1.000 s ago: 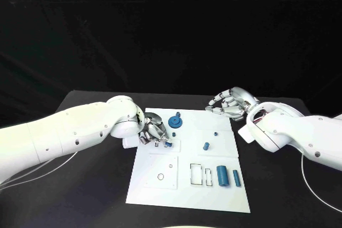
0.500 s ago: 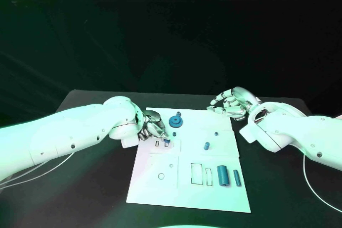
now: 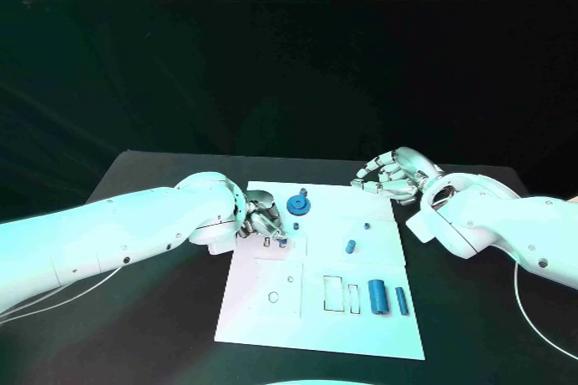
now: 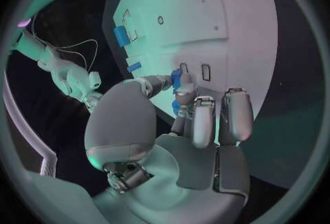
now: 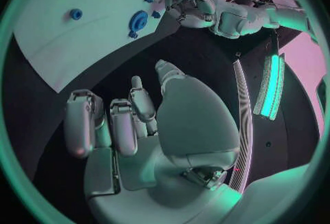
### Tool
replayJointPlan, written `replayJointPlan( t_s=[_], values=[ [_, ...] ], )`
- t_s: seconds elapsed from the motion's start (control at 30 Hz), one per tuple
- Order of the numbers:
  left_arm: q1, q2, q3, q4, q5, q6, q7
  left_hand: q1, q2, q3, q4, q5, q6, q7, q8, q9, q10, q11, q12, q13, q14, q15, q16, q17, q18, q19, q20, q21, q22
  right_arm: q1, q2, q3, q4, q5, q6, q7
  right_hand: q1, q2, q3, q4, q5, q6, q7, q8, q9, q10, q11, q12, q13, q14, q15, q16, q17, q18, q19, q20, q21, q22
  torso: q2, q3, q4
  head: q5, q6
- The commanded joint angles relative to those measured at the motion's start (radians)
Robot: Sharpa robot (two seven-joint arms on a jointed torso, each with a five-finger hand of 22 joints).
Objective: Assemble the parts on the task board
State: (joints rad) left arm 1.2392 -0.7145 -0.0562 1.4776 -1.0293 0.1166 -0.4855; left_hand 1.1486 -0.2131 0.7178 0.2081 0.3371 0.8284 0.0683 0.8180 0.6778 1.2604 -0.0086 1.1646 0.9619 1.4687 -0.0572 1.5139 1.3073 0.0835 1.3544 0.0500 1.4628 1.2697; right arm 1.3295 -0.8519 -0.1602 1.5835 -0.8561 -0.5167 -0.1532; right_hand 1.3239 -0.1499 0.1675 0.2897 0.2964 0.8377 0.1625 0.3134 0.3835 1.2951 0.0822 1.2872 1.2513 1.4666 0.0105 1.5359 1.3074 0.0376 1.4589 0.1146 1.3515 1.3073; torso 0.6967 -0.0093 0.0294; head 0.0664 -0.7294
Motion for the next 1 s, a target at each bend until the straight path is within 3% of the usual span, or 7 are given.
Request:
replayJointPlan(
  t_s=[0.03,0.33,0.5,1.0],
  values=[
    [-0.005,0.001,-0.001,0.006,-0.042,-0.006,-0.004,-0.003,0.009,0.199,-0.203,0.006,0.007,0.000,0.006,0.002,0.006,0.001,0.003,0.002,0.079,-0.007,0.004,0.188,-0.018,0.006,0.000,0.006,0.001,-0.002,0.001,0.000,0.002,-0.003,0.004,0.010,-0.003,0.009,0.008,-0.001,0.003,0.001,-0.003,0.005,0.002,-0.004,-0.005,-0.005,-0.001,0.084,-0.005,-0.006,0.190,0.012,-0.004,-0.002,-0.002,0.169,0.000,-0.0005,-0.0008,0.002,-0.001],
    [-0.016,0.000,-0.001,0.008,-0.045,0.012,-0.011,-0.003,0.009,0.199,-0.203,0.007,0.007,0.000,0.006,0.002,0.007,0.001,0.004,0.002,0.078,-0.008,0.004,0.187,-0.017,0.005,0.000,0.005,0.000,-0.004,0.002,0.000,0.000,-0.003,0.006,0.010,-0.003,0.009,0.008,-0.001,0.003,0.001,-0.003,0.005,0.002,-0.004,-0.005,-0.005,-0.001,0.084,-0.005,-0.006,0.190,0.012,-0.004,-0.002,-0.002,0.169,0.000,-0.0007,-0.0006,0.002,-0.005],
    [-0.020,-0.006,-0.001,0.014,-0.049,0.031,-0.013,-0.005,0.009,0.199,-0.204,0.011,0.009,-0.001,0.006,0.002,0.010,0.000,0.007,0.006,0.079,-0.008,0.005,0.188,-0.018,0.007,0.000,0.006,0.002,-0.005,0.005,0.000,-0.007,-0.001,0.007,0.010,-0.003,0.009,0.008,-0.001,0.003,0.001,-0.003,0.005,0.002,-0.004,-0.005,-0.005,-0.001,0.084,-0.005,-0.006,0.190,0.012,-0.004,-0.002,-0.002,0.169,0.000,-0.0003,-0.0013,0.002,-0.002],
    [-0.022,-0.009,-0.001,0.010,-0.056,0.037,-0.015,-0.005,0.008,0.200,-0.204,0.014,0.010,-0.001,0.006,0.002,0.011,-0.001,0.007,0.007,0.079,-0.009,0.004,0.187,-0.018,0.007,-0.001,0.006,0.002,-0.006,0.004,0.000,-0.007,-0.001,0.007,0.010,-0.003,0.009,0.010,-0.001,0.007,-0.001,-0.003,0.006,0.001,-0.004,-0.005,-0.005,-0.001,0.084,-0.005,-0.006,0.190,0.012,-0.004,-0.002,-0.001,0.170,0.000,0.0002,-0.0009,0.003,0.000]
  ],
)
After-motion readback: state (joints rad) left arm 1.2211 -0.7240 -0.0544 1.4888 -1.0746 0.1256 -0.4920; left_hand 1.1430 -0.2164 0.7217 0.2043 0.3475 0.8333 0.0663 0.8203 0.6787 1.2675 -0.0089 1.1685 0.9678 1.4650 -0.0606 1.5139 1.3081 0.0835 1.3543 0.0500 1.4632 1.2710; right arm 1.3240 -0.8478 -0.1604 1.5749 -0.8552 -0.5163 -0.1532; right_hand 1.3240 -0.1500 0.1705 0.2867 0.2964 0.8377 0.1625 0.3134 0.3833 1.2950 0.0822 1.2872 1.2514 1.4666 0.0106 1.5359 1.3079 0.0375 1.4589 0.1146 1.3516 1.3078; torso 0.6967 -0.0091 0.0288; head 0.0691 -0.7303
